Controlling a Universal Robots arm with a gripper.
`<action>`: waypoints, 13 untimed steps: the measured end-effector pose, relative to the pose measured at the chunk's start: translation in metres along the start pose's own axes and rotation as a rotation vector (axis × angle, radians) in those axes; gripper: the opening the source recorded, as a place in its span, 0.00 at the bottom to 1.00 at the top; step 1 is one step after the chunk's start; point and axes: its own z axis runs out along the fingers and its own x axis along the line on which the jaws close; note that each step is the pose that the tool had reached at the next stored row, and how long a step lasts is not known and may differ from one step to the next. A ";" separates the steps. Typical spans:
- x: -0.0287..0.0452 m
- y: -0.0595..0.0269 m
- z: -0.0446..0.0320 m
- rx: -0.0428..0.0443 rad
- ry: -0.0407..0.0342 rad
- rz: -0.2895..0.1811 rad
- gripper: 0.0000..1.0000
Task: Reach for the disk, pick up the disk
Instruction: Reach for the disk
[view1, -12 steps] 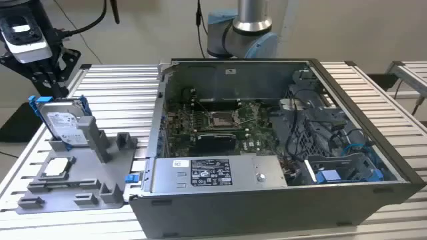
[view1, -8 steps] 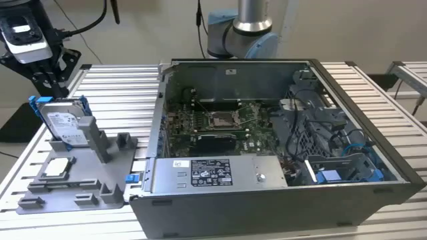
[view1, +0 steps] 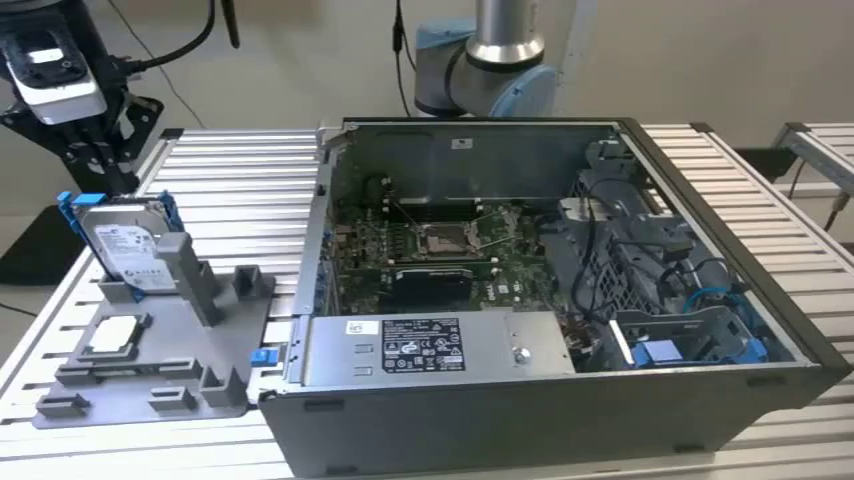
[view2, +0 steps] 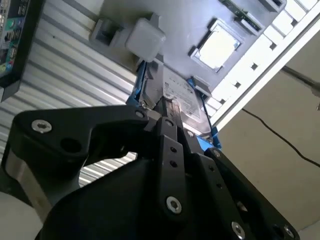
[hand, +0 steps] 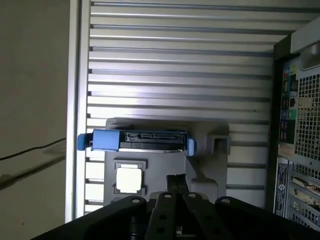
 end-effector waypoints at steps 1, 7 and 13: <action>-0.0001 0.0037 0.0001 0.0000 0.0000 0.000 0.00; 0.0112 0.0287 0.0014 0.0003 0.0000 0.000 0.00; 0.0415 0.0304 0.0023 0.0003 -0.0001 0.000 0.00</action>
